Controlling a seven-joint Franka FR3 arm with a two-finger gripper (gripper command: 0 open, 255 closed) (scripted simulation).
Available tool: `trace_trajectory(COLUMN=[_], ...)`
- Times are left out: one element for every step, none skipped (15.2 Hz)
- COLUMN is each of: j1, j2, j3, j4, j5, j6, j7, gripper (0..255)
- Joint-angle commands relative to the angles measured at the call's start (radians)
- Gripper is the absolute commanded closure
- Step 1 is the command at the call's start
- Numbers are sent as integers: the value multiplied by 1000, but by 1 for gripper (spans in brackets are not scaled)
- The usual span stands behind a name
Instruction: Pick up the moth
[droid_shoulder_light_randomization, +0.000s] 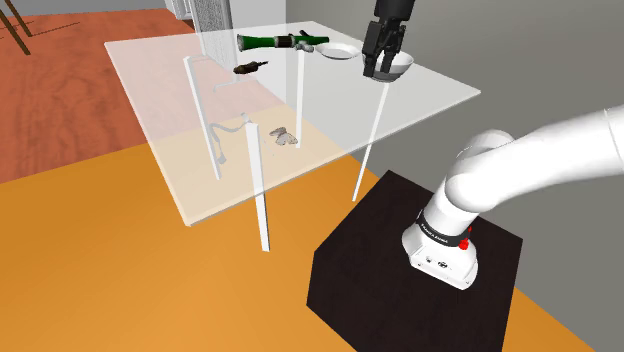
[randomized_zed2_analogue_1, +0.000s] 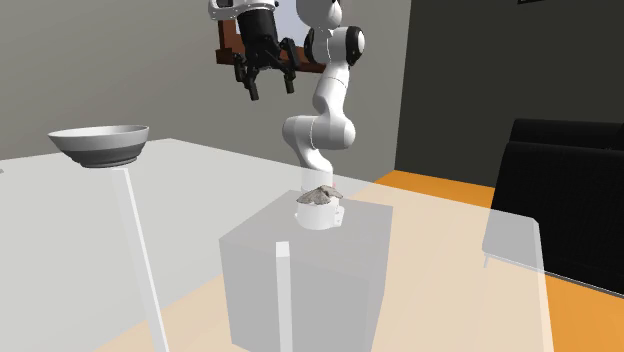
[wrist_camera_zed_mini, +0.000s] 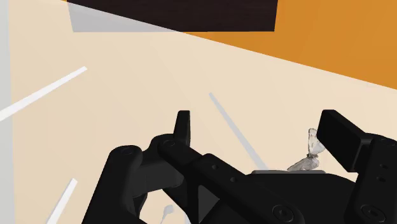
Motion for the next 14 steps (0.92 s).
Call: trace_trajectory(j1=[0, 8, 16, 24, 31, 39, 46, 52, 59, 66, 72, 78, 85, 91], j2=[0, 35, 71, 107, 144, 181, 219, 257, 295, 334, 373, 412, 452, 492], j3=[0, 16, 31, 46, 61, 75, 90, 104, 117, 131, 144, 157, 169, 182], j4=[0, 12, 26, 40, 56, 73, 91, 109, 129, 151, 173, 196, 220, 246], j5=[0, 6, 11, 16, 20, 23, 25, 27, 28, 29, 28, 27, 25, 23], j6=[0, 12, 24, 35, 45, 55, 63, 72, 79, 85, 91, 96, 100, 103], j7=[0, 9, 19, 28, 37, 47, 56, 66, 76, 86, 96, 106, 117, 128], gripper=[0, 0, 0, 0, 0, 0, 0, 0, 0, 0, 0, 0, 0, 0])
